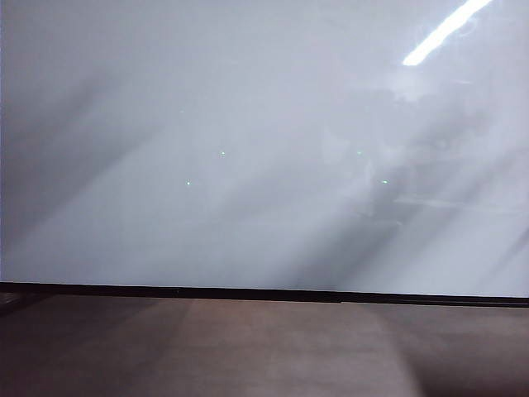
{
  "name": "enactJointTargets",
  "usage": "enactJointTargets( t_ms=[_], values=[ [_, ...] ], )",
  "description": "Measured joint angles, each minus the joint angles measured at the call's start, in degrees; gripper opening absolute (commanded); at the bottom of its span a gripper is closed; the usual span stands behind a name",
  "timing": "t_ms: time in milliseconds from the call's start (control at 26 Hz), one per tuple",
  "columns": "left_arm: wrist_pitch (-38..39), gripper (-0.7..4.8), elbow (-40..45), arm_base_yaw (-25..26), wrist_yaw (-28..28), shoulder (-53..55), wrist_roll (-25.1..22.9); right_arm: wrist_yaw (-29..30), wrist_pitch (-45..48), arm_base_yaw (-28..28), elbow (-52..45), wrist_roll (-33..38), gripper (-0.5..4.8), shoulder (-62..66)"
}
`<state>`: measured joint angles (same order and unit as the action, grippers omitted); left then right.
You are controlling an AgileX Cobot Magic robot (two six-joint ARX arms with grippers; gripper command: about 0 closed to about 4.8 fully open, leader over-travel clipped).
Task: Reach to the right to find the marker pen, pick it up, and write the number 0 on the whiteboard.
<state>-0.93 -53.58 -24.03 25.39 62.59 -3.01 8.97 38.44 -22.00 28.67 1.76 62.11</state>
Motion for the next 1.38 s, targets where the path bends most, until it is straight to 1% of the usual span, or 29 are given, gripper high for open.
enactJointTargets(
  t_ms=[77,269,307,346,384,422,576,691,807,883,999,1075,1191,1383],
  values=[
    [-1.1,-0.06,-1.1,-1.5,0.1,2.7,0.0,1.7,5.1,-1.4,0.1,1.4,3.92,5.1],
    [-5.8,-0.06,-1.6,-4.6,-0.2,10.2,0.0,4.4,14.9,-1.4,0.7,2.1,3.91,20.6],
    [-7.1,-0.06,-1.6,-5.9,-0.4,12.0,0.0,5.5,17.1,-1.3,2.3,2.0,3.91,25.2],
    [-7.5,-0.06,-1.6,-6.1,-0.4,12.6,0.0,5.8,18.6,-1.3,3.4,1.7,3.91,27.2],
    [-8.0,-0.06,-1.6,-7.0,-0.4,13.6,0.0,6.0,21.7,-1.3,6.3,0.1,3.92,31.5],
    [-8.2,-0.06,-1.6,-7.5,-0.7,14.2,0.0,6.0,22.5,-1.3,8.3,-0.8,3.92,33.8],
    [-12.7,-0.06,-1.6,-9.3,-1.4,17.2,-0.9,6.3,22.3,-1.3,16.8,-4.5,3.92,42.5],
    [-14.7,-0.06,-1.6,-10.1,-1.4,19.0,-1.6,7.7,22.1,-1.3,19.7,-6.9,3.91,45.5],
    [-14.6,-0.06,-1.6,-10.8,-1.4,20.0,-2.8,8.1,22.1,-1.6,22.3,-9.8,3.91,47.3],
    [-14.7,-0.06,-1.6,-10.8,-1.4,20.1,-2.8,9.8,22.0,-2.6,24.3,-10.2,3.90,49.0],
    [-14.7,-0.06,-1.6,-10.8,-1.4,20.1,-5.2,10.9,21.2,-3.1,25.4,-10.6,3.89,50.9],
    [-14.7,-0.06,-1.6,-10.8,-1.4,20.2,-5.6,13.8,20.7,-3.3,25.5,-11.5,3.89,51.8],
    [-14.7,-0.06,-1.6,-10.9,-1.4,20.2,-5.6,14.2,20.9,-3.3,26.5,-12.4,3.89,52.6],
    [-13.8,-0.06,-1.6,-11.4,-1.4,20.2,-5.8,15.2,19.4,-3.8,30.4,-11.6,3.87,55.6]
  ],
)
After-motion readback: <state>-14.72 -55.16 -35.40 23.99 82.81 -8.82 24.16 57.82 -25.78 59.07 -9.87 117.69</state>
